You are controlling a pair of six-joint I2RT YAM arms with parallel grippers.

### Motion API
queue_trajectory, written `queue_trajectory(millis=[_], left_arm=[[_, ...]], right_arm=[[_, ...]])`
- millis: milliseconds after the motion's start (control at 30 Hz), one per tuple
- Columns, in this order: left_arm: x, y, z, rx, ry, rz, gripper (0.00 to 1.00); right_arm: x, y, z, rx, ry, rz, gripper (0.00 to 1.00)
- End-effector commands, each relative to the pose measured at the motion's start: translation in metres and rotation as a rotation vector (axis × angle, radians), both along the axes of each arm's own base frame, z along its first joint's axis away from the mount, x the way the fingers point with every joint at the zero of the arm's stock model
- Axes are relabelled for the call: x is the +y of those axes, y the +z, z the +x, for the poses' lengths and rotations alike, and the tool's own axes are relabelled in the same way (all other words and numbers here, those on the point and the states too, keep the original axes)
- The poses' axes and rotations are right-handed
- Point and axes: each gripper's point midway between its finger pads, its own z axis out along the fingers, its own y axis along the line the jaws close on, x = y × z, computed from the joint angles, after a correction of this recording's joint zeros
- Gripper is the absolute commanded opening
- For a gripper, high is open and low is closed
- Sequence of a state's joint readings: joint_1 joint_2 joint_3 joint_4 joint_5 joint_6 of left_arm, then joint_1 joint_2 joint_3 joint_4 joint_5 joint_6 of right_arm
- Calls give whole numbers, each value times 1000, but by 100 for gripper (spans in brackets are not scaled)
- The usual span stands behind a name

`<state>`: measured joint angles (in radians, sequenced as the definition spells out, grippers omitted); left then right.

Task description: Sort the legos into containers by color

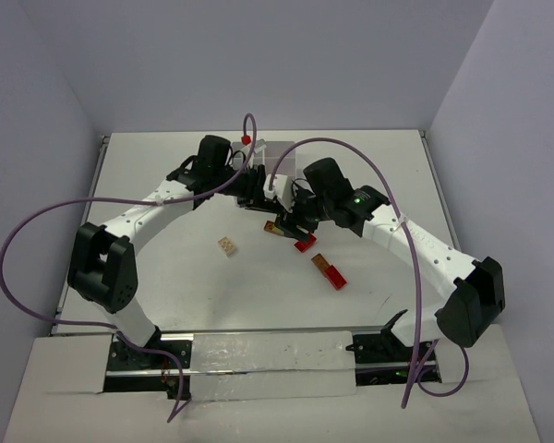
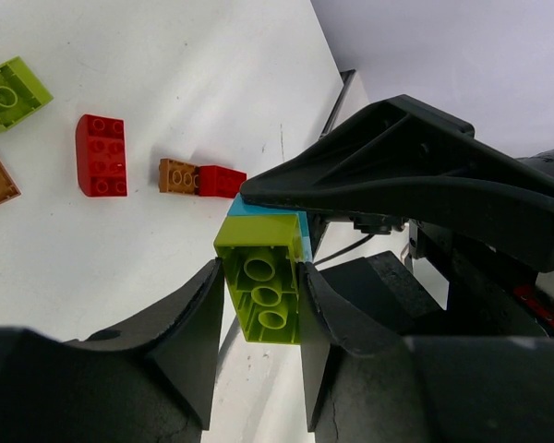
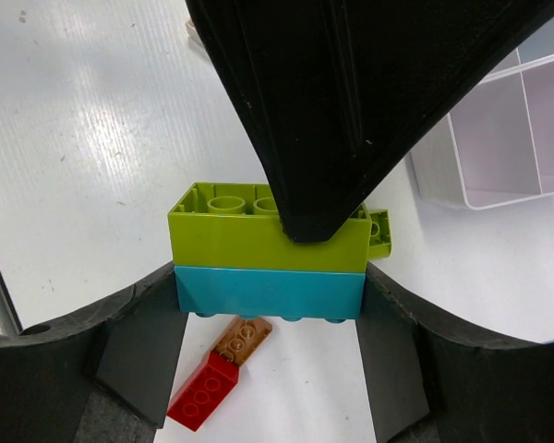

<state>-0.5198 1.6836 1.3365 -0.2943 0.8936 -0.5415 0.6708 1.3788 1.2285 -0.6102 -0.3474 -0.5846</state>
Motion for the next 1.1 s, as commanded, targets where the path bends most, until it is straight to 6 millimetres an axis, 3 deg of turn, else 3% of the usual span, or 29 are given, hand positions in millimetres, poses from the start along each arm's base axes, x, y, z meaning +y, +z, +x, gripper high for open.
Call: queue_trajectory(millis=[0,133,367,567,600,667,733,767,1067], left_arm=[[-3,19,-10,-15,-66,-82,0],[13,28,0,-22,-24,-114,0],[47,52,29,-188,74,-115,0],[69,51,54,-311,144,-40,0],[68,49,54,-307,133,-39,3],[61,50,44,-240,63,-67,31],[54,44,36,-167,22,-81,83],[52,45,33,-154,15,-88,96],[33,40,8,-121,-4,-102,99]], right_arm=[[18,32,9,-93,35,77,24],[12,21,8,-93,25,51,23],[1,10,8,-79,4,36,21],[-10,2,10,-72,-17,22,21],[-10,2,11,-73,-17,25,21],[-9,7,11,-81,-14,31,21],[-7,11,10,-78,-7,40,21],[-7,13,10,-78,-5,45,21],[10,31,1,-35,60,113,20]])
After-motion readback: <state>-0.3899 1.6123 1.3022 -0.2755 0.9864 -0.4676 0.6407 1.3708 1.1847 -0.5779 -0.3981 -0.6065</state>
